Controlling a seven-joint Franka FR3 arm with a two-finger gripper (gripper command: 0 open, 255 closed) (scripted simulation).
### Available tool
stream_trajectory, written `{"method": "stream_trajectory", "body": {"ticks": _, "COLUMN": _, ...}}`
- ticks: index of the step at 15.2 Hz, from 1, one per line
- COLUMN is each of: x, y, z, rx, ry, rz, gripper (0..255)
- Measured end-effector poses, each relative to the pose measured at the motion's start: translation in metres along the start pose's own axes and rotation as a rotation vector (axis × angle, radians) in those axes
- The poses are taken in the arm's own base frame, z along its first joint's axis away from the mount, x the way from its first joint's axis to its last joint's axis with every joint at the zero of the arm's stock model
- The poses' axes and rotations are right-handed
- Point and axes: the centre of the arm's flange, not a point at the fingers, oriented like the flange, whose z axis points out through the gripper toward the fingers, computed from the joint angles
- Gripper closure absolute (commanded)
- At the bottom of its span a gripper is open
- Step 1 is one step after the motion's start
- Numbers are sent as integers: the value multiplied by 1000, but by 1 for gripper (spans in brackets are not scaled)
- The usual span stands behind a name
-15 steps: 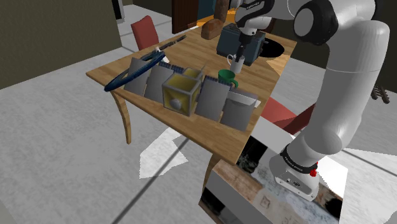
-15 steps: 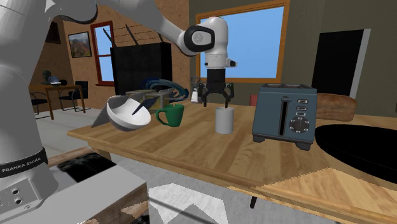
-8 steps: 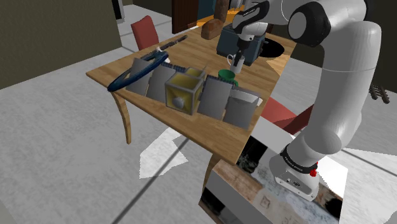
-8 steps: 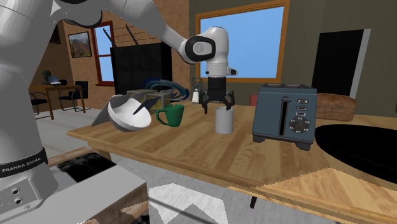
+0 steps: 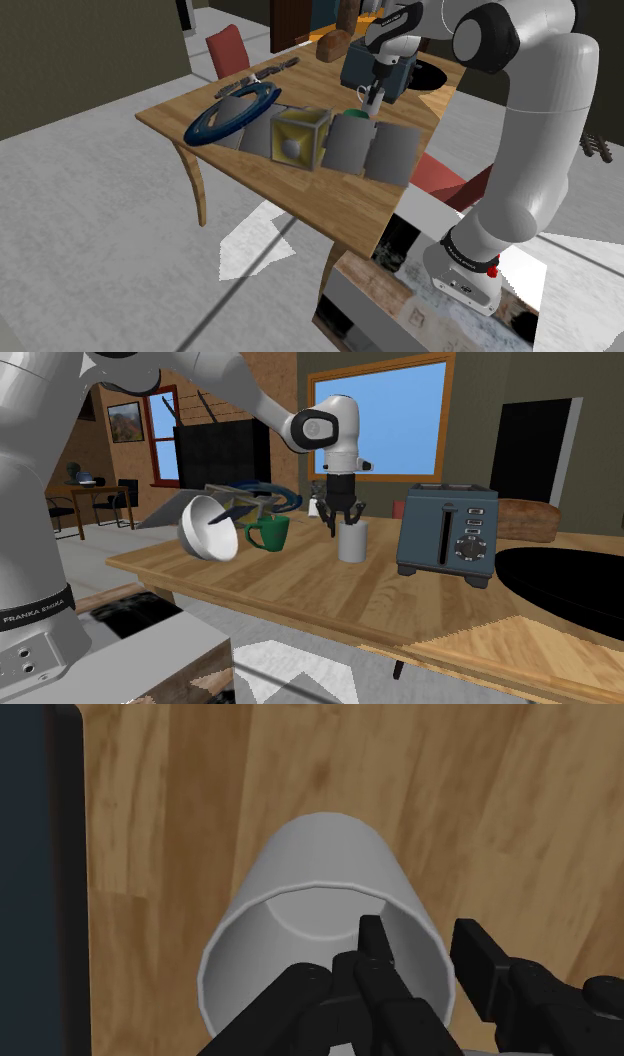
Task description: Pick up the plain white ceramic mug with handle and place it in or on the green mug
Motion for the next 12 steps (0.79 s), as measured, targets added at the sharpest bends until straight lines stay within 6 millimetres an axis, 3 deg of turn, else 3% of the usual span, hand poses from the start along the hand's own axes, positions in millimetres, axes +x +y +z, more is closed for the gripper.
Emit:
{"method": "stream_trajectory", "body": {"ticks": 8, "x": 0, "y": 0, "z": 0, "rx": 0, "ry": 1, "rz": 0, "gripper": 255}}
{"method": "stream_trajectory", "body": {"ticks": 12, "x": 1, "y": 1, "z": -16, "rx": 0, "ry": 0, "rz": 0, "gripper": 255}}
